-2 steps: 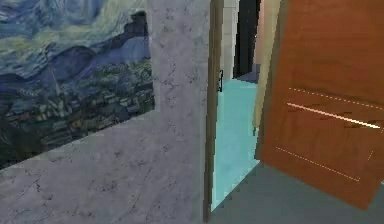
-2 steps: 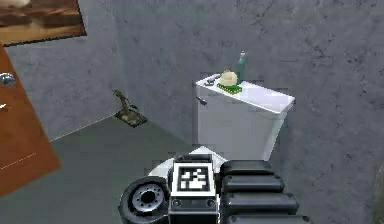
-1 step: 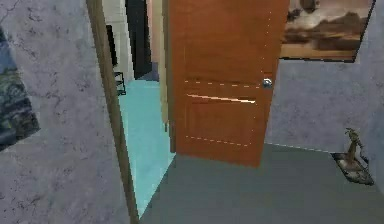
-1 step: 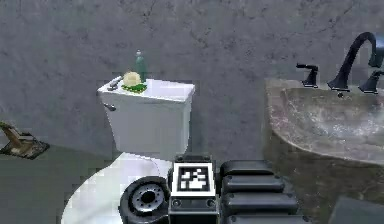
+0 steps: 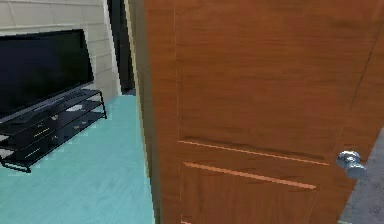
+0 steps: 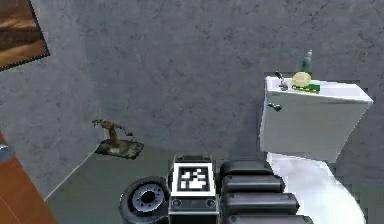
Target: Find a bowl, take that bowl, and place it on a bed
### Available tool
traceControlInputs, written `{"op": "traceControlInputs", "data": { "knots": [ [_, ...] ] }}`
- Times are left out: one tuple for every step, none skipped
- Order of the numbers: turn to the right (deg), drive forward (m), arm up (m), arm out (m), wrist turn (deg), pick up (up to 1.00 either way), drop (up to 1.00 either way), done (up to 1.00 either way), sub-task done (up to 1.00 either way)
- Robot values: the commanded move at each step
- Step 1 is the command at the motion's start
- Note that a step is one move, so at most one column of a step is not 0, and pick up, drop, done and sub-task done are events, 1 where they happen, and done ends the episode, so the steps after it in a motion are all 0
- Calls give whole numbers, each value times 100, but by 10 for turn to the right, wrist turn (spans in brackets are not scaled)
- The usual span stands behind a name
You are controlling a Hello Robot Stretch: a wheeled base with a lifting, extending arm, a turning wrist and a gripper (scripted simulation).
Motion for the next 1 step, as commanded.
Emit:
{"op": "traceControlInputs", "data": {
  "knots": [
    [-30,0,0,0,0,0,0,0,0]
  ]
}}
